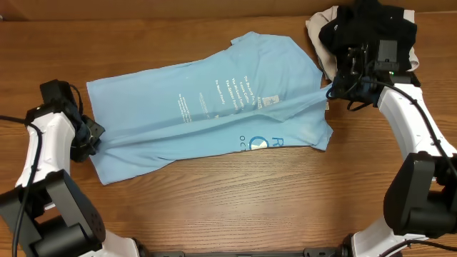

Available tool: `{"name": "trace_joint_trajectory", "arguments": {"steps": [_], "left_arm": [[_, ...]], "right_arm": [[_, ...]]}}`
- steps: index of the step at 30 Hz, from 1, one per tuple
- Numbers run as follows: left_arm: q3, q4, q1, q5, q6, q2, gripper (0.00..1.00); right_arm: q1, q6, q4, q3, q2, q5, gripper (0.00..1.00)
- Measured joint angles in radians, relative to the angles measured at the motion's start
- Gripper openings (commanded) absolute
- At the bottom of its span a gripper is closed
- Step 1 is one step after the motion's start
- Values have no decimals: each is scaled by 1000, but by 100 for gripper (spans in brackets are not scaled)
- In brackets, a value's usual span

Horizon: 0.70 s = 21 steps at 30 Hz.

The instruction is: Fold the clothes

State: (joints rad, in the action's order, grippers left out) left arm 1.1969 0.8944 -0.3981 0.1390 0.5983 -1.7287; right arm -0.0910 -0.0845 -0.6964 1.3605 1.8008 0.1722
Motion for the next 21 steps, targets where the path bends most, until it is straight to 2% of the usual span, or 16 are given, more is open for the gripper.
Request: {"name": "trace_joint_trajectory", "arguments": {"steps": [6,7,8,10,11,12,13,14,17,21], "left_arm": [[0,-3,17,0,0,-51,4],[0,-5,19,0,0,-59,4],[0,-6,23,1,0,-66,6],[0,-9,26,1,-4,-75,15],[0,-12,27,3,-6,-77,25],[0,-14,27,5,-9,-78,46],[0,-16,27,5,-10,-78,64],[0,-18,27,7,-6,-78,73],[14,26,23,7,-23,-79,87],[112,178,13,-9,-60,-87,95]], "right_arm": [[0,7,1,0,0,4,4],[0,6,0,0,0,4,9],[0,5,1,0,0,4,29],[0,7,1,0,0,3,77],[0,6,2,0,0,3,94],[0,7,2,0,0,3,100],[0,8,2,0,0,3,100],[0,8,-3,0,0,3,100],[0,10,-61,6,0,3,100],[0,10,-212,62,0,4,100]]}}
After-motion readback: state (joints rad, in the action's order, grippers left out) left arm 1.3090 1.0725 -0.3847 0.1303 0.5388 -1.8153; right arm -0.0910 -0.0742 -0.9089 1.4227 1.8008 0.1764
